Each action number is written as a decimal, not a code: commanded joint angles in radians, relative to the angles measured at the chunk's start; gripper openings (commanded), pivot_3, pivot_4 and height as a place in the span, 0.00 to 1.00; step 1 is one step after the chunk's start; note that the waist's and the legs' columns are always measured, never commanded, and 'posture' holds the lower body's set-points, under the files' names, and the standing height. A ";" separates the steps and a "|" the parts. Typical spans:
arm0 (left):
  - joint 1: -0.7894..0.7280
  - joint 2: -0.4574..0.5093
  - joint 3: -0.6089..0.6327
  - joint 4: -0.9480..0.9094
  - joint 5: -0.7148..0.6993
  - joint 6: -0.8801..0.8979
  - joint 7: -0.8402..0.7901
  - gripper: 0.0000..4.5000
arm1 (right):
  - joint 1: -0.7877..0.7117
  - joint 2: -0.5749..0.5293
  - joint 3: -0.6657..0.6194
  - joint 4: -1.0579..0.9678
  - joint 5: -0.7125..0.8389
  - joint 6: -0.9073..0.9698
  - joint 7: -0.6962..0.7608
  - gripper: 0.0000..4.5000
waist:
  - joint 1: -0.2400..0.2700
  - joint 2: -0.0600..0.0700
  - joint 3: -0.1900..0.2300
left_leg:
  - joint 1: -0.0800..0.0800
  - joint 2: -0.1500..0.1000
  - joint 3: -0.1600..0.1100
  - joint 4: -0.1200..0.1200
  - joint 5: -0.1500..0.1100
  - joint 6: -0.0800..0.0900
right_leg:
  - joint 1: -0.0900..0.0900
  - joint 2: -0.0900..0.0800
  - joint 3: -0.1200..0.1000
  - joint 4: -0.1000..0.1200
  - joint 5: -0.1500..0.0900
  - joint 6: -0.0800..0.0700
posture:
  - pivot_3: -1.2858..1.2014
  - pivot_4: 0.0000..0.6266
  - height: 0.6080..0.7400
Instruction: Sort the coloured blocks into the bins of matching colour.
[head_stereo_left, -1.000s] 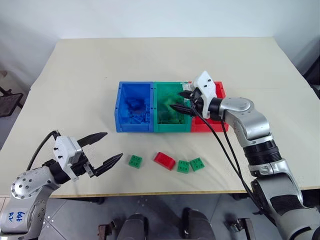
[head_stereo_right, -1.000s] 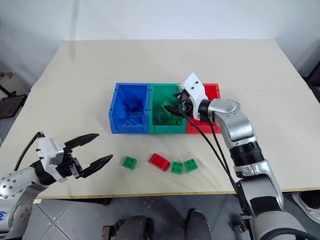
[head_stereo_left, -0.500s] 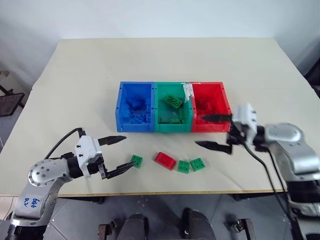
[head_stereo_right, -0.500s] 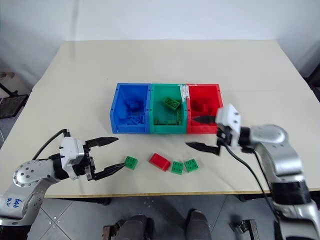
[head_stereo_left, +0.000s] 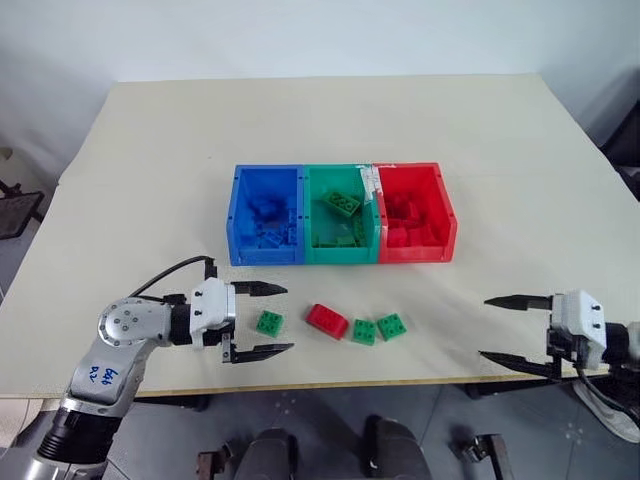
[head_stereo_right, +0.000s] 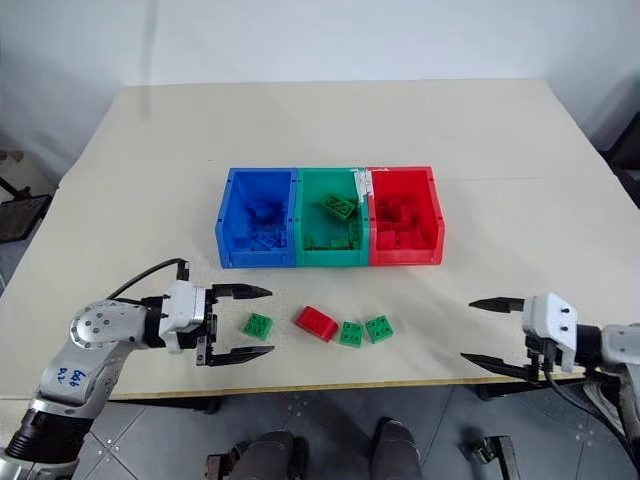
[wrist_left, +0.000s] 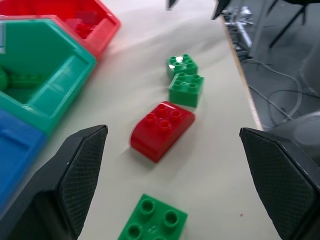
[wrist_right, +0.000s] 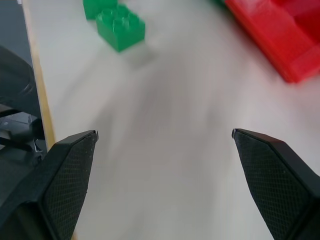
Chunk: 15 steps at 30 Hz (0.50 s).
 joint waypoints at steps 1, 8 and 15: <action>-0.005 0.017 0.001 0.008 0.021 -0.041 -0.023 1.00 | -0.091 -0.019 0.125 -0.092 -0.065 0.074 -0.012 1.00 | 0.001 0.000 0.000 | 0.000 0.000 0.000 0.000 0.000 0.000 | 0.000 0.000 0.000 0.000 0.000 0.000 | 0.52 0.24 1.00; 0.022 0.022 0.024 0.000 0.028 -0.056 -0.018 1.00 | -0.317 0.134 0.404 -0.088 -0.206 0.128 -0.071 1.00 | 0.000 -0.001 0.000 | -0.001 0.000 -0.001 0.001 0.000 0.000 | 0.000 0.000 -0.001 0.000 0.000 0.000 | 0.52 0.24 1.00; 0.085 0.043 0.061 -0.059 0.017 -0.041 0.015 1.00 | -0.348 0.135 0.463 -0.010 -0.266 0.065 -0.066 0.64 | 0.007 -0.002 -0.001 | -0.002 -0.001 -0.003 0.003 -0.001 0.001 | 0.000 0.000 -0.003 0.000 0.000 0.001 | 0.52 0.24 1.00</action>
